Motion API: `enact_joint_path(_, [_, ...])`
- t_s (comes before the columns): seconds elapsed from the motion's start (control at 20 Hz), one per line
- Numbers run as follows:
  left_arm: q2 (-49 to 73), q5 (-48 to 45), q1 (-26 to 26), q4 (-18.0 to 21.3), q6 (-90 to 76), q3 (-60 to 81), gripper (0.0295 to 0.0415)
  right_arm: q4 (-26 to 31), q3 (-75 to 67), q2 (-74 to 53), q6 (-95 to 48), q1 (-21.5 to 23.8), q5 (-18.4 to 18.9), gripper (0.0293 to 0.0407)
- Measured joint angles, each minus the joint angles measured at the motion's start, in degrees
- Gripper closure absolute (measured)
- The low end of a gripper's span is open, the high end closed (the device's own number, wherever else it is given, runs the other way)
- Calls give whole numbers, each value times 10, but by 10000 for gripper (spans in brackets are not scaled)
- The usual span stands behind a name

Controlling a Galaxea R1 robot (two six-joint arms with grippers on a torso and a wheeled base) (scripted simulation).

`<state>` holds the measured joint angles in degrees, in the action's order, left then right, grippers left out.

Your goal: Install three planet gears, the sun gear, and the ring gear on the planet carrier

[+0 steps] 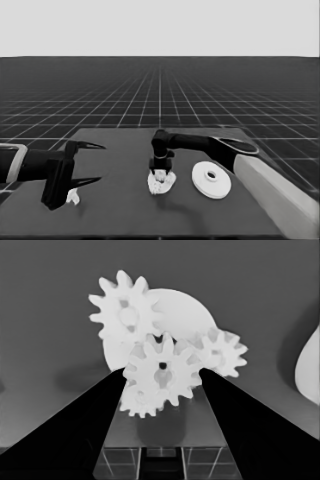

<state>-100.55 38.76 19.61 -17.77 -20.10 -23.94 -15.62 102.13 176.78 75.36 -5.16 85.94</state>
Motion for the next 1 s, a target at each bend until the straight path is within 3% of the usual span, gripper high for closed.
enact_joint_path(1.0, [0,0,0,0,0,0,326,-1,1,-1,99,-9,0,390])
